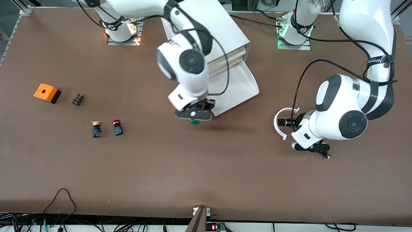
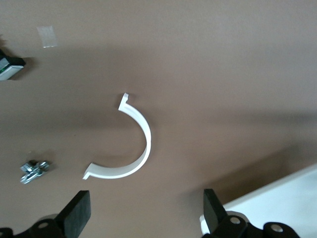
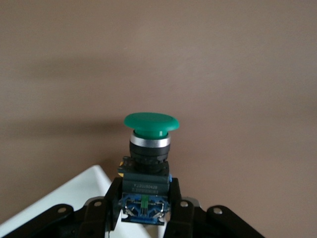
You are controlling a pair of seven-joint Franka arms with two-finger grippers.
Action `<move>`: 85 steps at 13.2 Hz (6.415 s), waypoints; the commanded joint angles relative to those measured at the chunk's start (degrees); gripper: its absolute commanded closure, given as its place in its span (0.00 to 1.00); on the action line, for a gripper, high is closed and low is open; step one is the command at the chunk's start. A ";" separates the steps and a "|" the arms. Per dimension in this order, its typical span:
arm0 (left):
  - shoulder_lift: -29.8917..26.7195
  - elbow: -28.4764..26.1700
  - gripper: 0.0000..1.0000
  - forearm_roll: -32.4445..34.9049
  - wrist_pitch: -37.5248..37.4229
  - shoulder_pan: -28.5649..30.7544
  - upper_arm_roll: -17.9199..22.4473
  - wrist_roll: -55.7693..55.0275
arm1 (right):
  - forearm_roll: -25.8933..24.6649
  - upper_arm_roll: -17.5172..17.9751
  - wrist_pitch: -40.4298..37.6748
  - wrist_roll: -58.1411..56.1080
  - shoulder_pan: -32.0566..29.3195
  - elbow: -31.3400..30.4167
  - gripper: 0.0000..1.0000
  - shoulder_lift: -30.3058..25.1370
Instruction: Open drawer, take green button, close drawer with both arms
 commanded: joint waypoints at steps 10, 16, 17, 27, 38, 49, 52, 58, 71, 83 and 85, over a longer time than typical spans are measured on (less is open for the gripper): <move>-3.53 -21.10 0.01 1.48 20.28 -13.44 -1.21 -36.30 | 0.40 0.30 14.87 -36.60 -19.25 -30.63 1.00 -13.18; -5.29 -28.31 0.01 13.51 28.72 -18.55 -1.30 -49.93 | 0.40 0.03 34.95 -39.34 -21.02 -44.64 1.00 -10.47; -5.20 -28.40 0.01 13.61 28.72 -18.73 -1.39 -50.29 | 0.40 0.12 35.13 -39.34 -21.02 -44.56 1.00 -9.85; -4.94 -31.56 0.01 4.13 28.11 -16.88 -5.08 -49.42 | 0.49 -0.05 34.53 -39.34 -22.07 -44.38 0.00 -10.27; -4.41 -31.56 0.01 -4.75 20.47 -16.88 -10.43 -49.06 | 0.40 -4.09 8.18 -40.21 -25.59 -42.98 0.00 -33.56; -1.68 -31.30 0.01 -17.57 20.11 -17.50 -11.58 -48.89 | 0.40 -0.34 -9.60 -31.87 -31.01 -33.05 0.00 -43.94; -1.77 -30.77 0.01 -18.03 17.56 -17.15 -11.50 -48.71 | 0.58 3.18 -10.12 -30.55 -36.38 -33.31 0.00 -45.79; -4.23 -22.37 0.01 -5.78 5.40 -13.29 -11.05 -44.68 | 3.13 5.47 -12.41 -29.50 -37.72 -33.05 0.00 -46.76; -17.31 -7.75 0.01 1.81 -15.91 5.77 -10.79 -3.77 | 0.31 4.43 -11.62 -37.84 -37.72 -32.78 0.00 -46.58; -37.89 -29.80 0.01 4.74 13.95 8.36 1.75 19.43 | 1.02 3.99 -11.71 -37.58 -37.81 -30.59 0.00 -45.62; -38.07 -30.16 0.01 2.99 13.78 6.41 4.06 14.32 | 0.93 3.81 -12.15 -37.32 -37.89 -30.50 0.00 -45.62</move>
